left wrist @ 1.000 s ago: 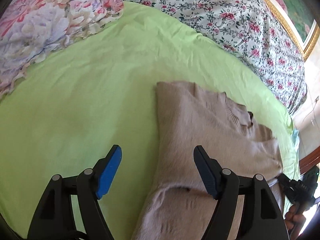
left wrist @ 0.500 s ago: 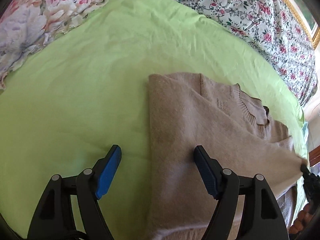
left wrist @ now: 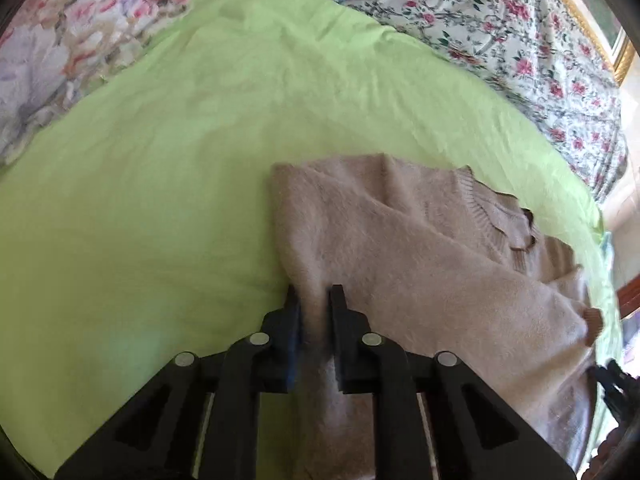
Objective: Fold small clothes
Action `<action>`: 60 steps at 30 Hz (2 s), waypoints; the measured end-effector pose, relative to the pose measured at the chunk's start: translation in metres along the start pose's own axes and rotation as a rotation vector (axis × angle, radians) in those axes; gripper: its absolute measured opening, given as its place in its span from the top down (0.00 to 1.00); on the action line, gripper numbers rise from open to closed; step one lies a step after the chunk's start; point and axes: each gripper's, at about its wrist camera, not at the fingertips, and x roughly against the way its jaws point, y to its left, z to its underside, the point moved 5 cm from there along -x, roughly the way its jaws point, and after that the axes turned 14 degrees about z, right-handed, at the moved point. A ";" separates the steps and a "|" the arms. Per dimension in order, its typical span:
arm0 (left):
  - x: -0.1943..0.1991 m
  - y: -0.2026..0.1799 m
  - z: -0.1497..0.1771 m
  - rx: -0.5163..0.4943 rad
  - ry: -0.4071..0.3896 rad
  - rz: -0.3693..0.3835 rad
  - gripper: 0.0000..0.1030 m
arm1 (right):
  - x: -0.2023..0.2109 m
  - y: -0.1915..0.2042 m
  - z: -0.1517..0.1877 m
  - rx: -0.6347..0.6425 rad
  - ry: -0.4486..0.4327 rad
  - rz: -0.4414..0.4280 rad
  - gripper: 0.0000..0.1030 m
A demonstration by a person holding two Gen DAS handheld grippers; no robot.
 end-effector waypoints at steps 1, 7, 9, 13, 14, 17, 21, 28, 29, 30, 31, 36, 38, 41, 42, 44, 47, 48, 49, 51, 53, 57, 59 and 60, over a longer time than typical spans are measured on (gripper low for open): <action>0.001 0.002 -0.002 -0.003 -0.008 -0.010 0.91 | 0.004 0.002 0.000 0.002 -0.002 -0.003 0.59; 0.019 0.000 0.006 -0.004 0.006 0.017 0.83 | 0.027 0.002 0.012 0.033 -0.012 -0.022 0.59; 0.038 -0.006 0.018 -0.020 0.003 0.039 0.76 | 0.035 0.001 0.018 0.041 -0.012 -0.025 0.59; 0.077 -0.015 0.056 -0.034 0.008 0.075 0.54 | 0.048 -0.006 0.032 0.061 -0.011 -0.020 0.59; 0.088 -0.015 0.071 -0.033 0.008 0.083 0.53 | 0.052 -0.008 0.036 0.069 -0.008 -0.016 0.59; 0.114 -0.018 0.110 -0.042 0.019 0.101 0.53 | 0.064 -0.012 0.049 0.091 -0.003 -0.015 0.59; 0.149 -0.009 0.173 -0.036 0.049 0.105 0.53 | 0.081 -0.018 0.070 0.143 -0.009 -0.012 0.59; 0.185 0.007 0.257 0.018 0.099 0.104 0.51 | 0.107 -0.040 0.106 0.194 -0.016 -0.034 0.58; 0.189 0.009 0.268 0.025 0.105 0.118 0.51 | 0.110 -0.042 0.113 0.204 -0.015 -0.040 0.58; 0.193 0.010 0.276 0.023 0.107 0.126 0.50 | 0.113 -0.045 0.119 0.214 -0.014 -0.045 0.58; 0.197 0.010 0.285 0.018 0.109 0.135 0.49 | 0.115 -0.048 0.126 0.224 -0.011 -0.053 0.58; 0.202 0.003 0.322 -0.019 0.127 0.176 0.46 | 0.127 -0.067 0.155 0.252 0.002 -0.080 0.58; 0.202 0.000 0.336 -0.030 0.123 0.191 0.46 | 0.131 -0.076 0.166 0.265 0.008 -0.082 0.58; 0.197 -0.003 0.349 -0.016 0.143 0.237 0.47 | 0.134 -0.094 0.174 0.254 0.025 -0.085 0.58; 0.196 -0.003 0.354 -0.013 0.148 0.256 0.47 | 0.133 -0.098 0.177 0.249 0.031 -0.083 0.58; 0.193 -0.001 0.363 -0.008 0.147 0.298 0.47 | 0.131 -0.108 0.184 0.253 0.054 -0.080 0.58; 0.192 0.000 0.363 0.008 0.131 0.338 0.47 | 0.124 -0.118 0.195 0.269 0.088 -0.070 0.58; 0.192 0.003 0.363 0.017 0.129 0.359 0.47 | 0.120 -0.121 0.200 0.273 0.107 -0.067 0.58; 0.192 0.004 0.363 0.024 0.127 0.373 0.47 | 0.115 -0.122 0.203 0.279 0.123 -0.063 0.58; 0.192 0.005 0.363 0.035 0.126 0.389 0.47 | 0.106 -0.122 0.210 0.298 0.144 -0.063 0.58; 0.192 0.003 0.364 0.029 0.128 0.380 0.52 | 0.098 -0.116 0.216 0.326 0.154 -0.092 0.58; 0.192 0.002 0.365 0.003 0.143 0.372 0.62 | 0.083 -0.109 0.222 0.345 0.158 -0.099 0.58; 0.190 0.000 0.367 -0.005 0.156 0.373 0.69 | 0.079 -0.108 0.223 0.354 0.145 -0.103 0.58; 0.189 0.000 0.368 -0.014 0.163 0.370 0.73 | 0.079 -0.108 0.224 0.361 0.141 -0.107 0.58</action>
